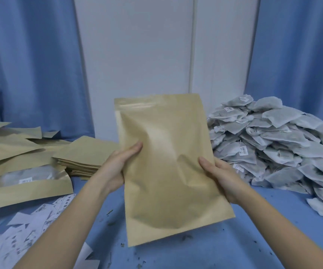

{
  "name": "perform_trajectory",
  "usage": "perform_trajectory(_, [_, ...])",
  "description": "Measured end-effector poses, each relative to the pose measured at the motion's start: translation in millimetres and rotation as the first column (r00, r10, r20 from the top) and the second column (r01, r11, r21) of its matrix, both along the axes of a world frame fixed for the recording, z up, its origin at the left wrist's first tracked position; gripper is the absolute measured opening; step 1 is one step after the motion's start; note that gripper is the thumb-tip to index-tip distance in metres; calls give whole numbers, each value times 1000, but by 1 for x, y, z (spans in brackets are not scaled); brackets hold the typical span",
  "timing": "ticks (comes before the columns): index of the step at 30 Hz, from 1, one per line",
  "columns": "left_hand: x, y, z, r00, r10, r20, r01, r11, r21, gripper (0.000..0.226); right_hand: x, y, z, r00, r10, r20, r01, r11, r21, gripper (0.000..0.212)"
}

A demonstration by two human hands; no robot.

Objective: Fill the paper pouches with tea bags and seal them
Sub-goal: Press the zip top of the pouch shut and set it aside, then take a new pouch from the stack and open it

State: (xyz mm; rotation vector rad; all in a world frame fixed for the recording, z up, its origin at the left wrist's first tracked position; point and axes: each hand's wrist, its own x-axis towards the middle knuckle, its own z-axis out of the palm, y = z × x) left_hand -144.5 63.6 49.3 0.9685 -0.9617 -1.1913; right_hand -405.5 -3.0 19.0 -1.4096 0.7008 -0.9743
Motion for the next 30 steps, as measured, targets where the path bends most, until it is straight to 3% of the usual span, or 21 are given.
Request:
perform_trajectory(4, [30,39,-18,986,-169,-10,169,979,112,36,29,11,-14,979,-13,206,-26,982,186,34])
perform_trajectory(7, [60,69,-42,942,-127,-310,150,987,52,57,80,12,-19,963,15,271,-85,965,249,31])
perform_trajectory(11, [109,82,-39,708,-21,-706,-174,964,-203,70,239,8,36,955,106,276,-181,948,261,31])
perform_trajectory(14, [140,73,-25,594,206,-778,-443,891,-102,71,361,25,77,947,313,75,-322,924,206,52])
perform_trajectory(16, [160,67,-22,583,357,-730,-510,860,12,70,415,30,71,969,218,-114,-201,969,143,59])
perform_trajectory(19, [180,56,-29,628,427,-650,-503,861,80,58,427,17,18,952,-10,-307,-73,964,-256,49])
perform_trajectory(22, [188,34,-43,677,449,-583,-448,880,158,36,395,-26,-38,776,-337,-534,-111,759,-641,53])
perform_trajectory(24, [186,20,-53,679,483,-553,-438,871,223,49,366,-55,-63,550,-501,-669,-220,686,-694,69])
perform_trajectory(26, [181,7,-61,687,485,-541,-416,873,254,60,343,-75,-79,375,-567,-733,-272,689,-672,81])
perform_trajectory(28, [175,-5,-68,701,481,-527,-395,877,274,62,327,-84,-86,309,-588,-747,-285,693,-663,82])
perform_trajectory(30, [168,-15,-73,718,485,-499,-376,874,307,64,316,-82,-86,327,-662,-674,-312,598,-738,67])
